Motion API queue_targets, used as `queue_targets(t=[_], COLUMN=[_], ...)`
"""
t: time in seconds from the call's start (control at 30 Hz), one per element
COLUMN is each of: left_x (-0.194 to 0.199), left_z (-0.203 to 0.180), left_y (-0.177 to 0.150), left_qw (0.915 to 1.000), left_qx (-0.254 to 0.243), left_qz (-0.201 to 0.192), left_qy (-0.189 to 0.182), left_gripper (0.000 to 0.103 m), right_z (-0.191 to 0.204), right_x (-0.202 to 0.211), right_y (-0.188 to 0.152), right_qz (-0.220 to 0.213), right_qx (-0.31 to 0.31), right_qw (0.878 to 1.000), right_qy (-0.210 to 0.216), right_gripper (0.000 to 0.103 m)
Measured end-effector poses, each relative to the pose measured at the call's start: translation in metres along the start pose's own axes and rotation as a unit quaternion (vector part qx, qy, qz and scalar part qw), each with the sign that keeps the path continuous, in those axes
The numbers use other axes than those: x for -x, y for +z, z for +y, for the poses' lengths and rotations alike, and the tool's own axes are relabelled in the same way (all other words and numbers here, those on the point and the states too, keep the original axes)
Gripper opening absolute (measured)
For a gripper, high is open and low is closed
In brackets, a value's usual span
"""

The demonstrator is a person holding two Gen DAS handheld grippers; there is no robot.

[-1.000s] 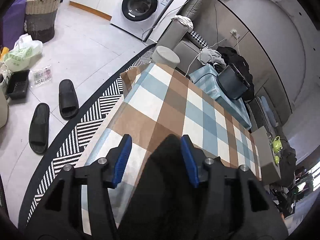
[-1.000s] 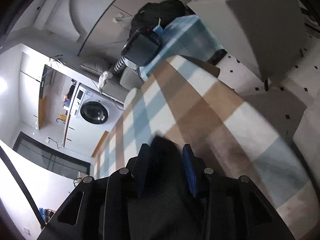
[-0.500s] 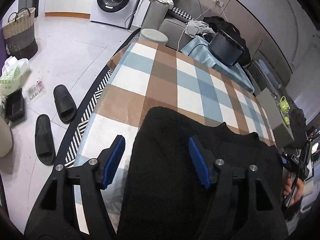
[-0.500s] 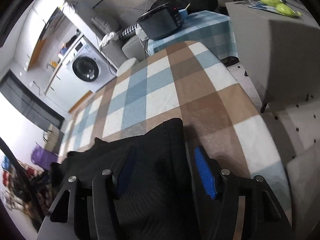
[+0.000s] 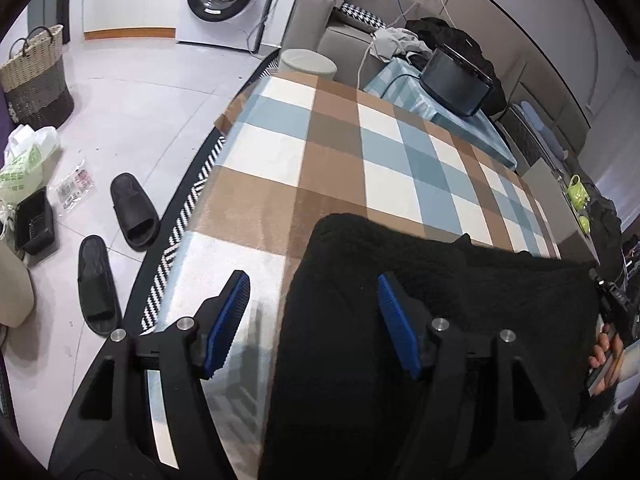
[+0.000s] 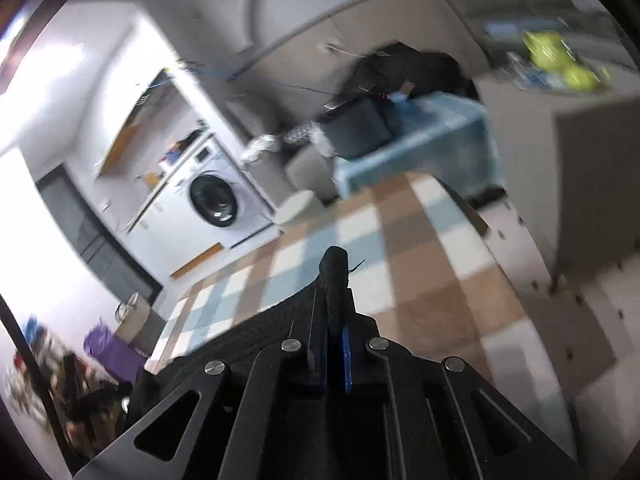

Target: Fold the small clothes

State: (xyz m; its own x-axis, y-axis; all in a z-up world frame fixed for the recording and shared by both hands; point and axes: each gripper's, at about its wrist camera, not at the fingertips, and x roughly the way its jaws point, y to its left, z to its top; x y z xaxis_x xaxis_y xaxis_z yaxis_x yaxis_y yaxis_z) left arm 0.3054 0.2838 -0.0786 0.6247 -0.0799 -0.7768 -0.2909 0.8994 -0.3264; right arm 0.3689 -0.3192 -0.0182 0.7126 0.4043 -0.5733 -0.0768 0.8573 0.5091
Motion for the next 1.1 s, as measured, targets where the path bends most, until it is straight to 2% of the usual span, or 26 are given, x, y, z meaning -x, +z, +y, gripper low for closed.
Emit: queue_targets(t=[0.07,0.17,0.2,0.27,0.3,0.33,0.4,0.5,0.63,0.8,0.9,1.0,1.03,1.07,1.1], left_x=[-0.009,-0.024,-0.027,-0.029,-0.029,-0.029,-0.021,0.007,0.046,0.074,0.068,0.047,0.04,0.036,0.033], left_z=[-0.005,-0.011,-0.013,-0.015,-0.016,-0.017,-0.018,-0.015,-0.009,0.001,0.008,0.013,0.013,0.014,0.014], left_y=[0.003,0.008,0.009,0.012,0.013,0.015,0.015,0.014,0.013,0.021,0.029,0.031,0.03,0.028,0.026], left_qw=[0.9999,0.9996,0.9996,0.9997,0.9996,0.9996,0.999,0.9969,0.9916,0.9862,0.9877,0.9928,0.9941,0.9947,0.9953], left_qx=[-0.006,-0.018,-0.019,-0.022,-0.026,-0.028,-0.032,-0.02,-0.006,0.02,0.03,0.04,0.042,0.043,0.041], left_qz=[0.012,0.02,0.016,0.003,-0.002,-0.008,-0.03,-0.075,-0.125,-0.156,-0.148,-0.111,-0.1,-0.092,-0.085], left_qy=[-0.004,0.004,0.011,0.008,0.003,0.004,0.004,-0.016,-0.034,-0.053,-0.039,-0.021,-0.004,0.011,0.02], left_gripper=[0.063,0.063,0.061,0.038,0.022,0.013,0.006,0.006,0.005,0.004,0.004,0.005,0.006,0.006,0.012], right_z=[-0.003,-0.003,-0.004,-0.004,-0.006,-0.006,-0.007,-0.008,-0.01,0.005,0.011,0.017,0.017,0.017,0.016], right_x=[-0.01,-0.017,-0.019,-0.019,-0.016,-0.015,-0.012,-0.008,-0.001,0.015,0.014,-0.003,-0.009,-0.014,-0.018], right_y=[-0.004,-0.008,-0.008,-0.009,-0.01,-0.01,-0.011,-0.011,-0.012,-0.009,-0.005,-0.004,-0.005,-0.007,-0.009], right_qz=[0.021,0.029,0.031,0.031,0.031,0.032,0.032,0.027,0.012,-0.033,-0.044,-0.015,-0.002,0.009,0.022], right_qx=[0.004,0.003,0.002,0.001,0.002,0.002,0.001,-0.001,-0.009,0.014,0.019,0.035,0.041,0.044,0.046], right_qw=[1.0,0.999,0.999,0.999,0.999,0.999,0.999,1.0,0.999,0.995,0.997,0.999,0.999,0.998,0.997], right_qy=[-0.017,-0.014,-0.013,-0.012,-0.011,-0.012,-0.013,-0.003,0.035,0.089,0.064,0.008,-0.018,-0.04,-0.056], right_gripper=[0.005,0.005,0.005,0.005,0.005,0.005,0.005,0.005,0.005,0.005,0.005,0.005,0.006,0.011,0.015])
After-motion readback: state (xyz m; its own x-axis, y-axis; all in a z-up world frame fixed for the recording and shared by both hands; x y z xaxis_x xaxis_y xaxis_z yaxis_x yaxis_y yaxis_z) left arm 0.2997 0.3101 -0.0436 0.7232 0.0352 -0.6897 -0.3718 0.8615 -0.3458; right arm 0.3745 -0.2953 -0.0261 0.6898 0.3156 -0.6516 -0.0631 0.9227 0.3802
